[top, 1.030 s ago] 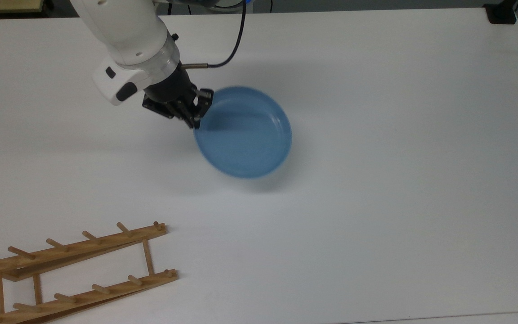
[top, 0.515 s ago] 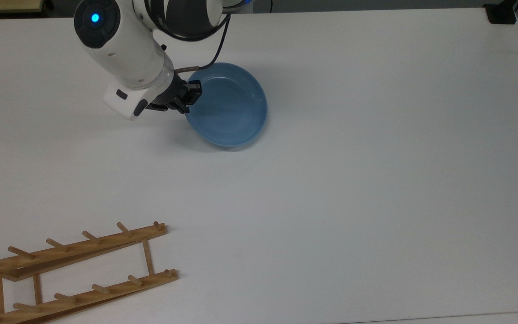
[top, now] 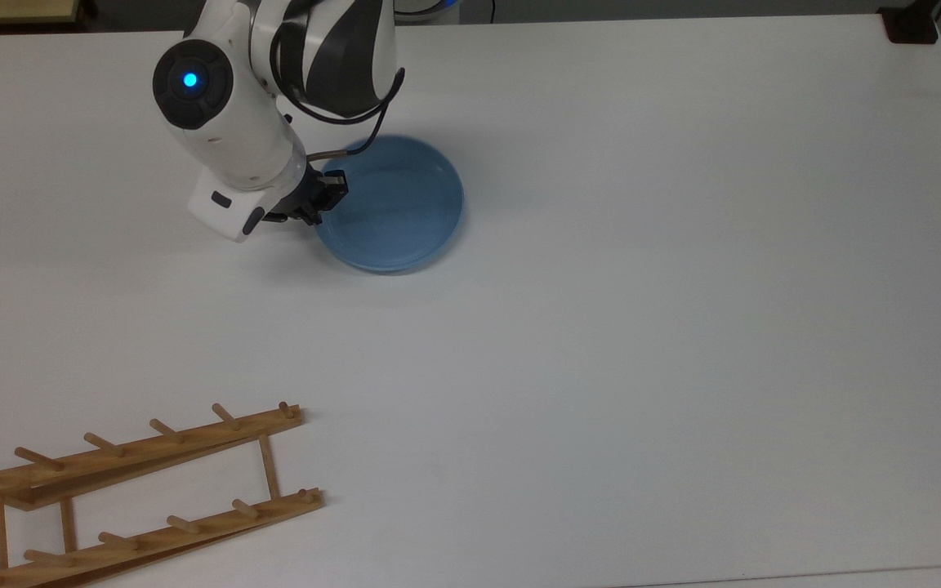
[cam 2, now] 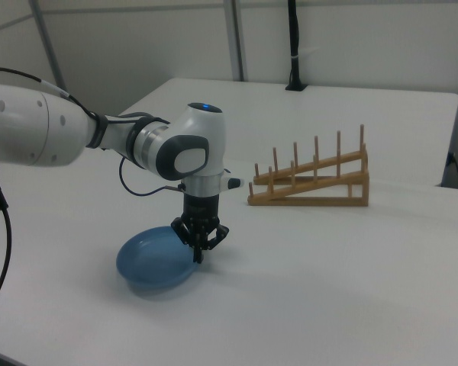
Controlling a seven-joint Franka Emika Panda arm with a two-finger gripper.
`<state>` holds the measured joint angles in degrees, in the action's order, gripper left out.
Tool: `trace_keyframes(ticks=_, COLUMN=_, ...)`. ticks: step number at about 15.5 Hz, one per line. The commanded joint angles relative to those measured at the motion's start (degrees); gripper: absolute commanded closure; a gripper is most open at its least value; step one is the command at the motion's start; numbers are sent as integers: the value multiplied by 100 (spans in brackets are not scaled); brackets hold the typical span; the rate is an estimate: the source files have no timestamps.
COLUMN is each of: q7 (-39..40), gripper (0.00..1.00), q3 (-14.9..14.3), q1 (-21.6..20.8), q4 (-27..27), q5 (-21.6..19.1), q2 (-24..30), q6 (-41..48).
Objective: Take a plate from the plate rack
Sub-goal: 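Open the gripper, release the plate, and raise the gripper away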
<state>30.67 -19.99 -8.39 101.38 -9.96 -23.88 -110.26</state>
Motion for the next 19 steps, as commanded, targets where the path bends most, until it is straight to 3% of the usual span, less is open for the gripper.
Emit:
trace_keyframes(ticks=1, q7=325, gripper=95, q3=-31, q1=31, q4=119, q5=274, q2=42, q6=-180)
trace_keyframes(ticks=3, q7=334, gripper=75, q3=-31, q1=57, q4=110, q5=310, q2=42, q6=-171)
trace_keyframes(ticks=4, q7=317, gripper=50, q3=-31, q1=48, q4=102, q5=310, q2=50, q6=-162)
trace_keyframes(ticks=5, q7=247, gripper=4, q3=-31, q1=40, q4=67, q5=310, q2=68, q6=-119)
trace_keyframes(ticks=7, q7=-120, gripper=0, q3=-31, q1=-22, q4=58, q5=301, q2=269, q6=-48)
trace_keyframes(ticks=10, q7=-1377, gripper=0, q3=144, q1=-31, q4=-91, q5=450, q2=874, q6=310)
trace_keyframes(ticks=14, q7=-2406, gripper=0, q3=829, q1=22, q4=-74, q5=1538, q2=1833, q6=1049)
trace_keyframes(ticks=16, q7=-2636, gripper=0, q3=1058, q1=66, q4=-39, q5=1830, q2=2123, q6=1208)
trace_keyframes(ticks=19, q7=-2645, gripper=0, q3=1103, q1=180, q4=-30, q5=1804, q2=2318, q6=1191)
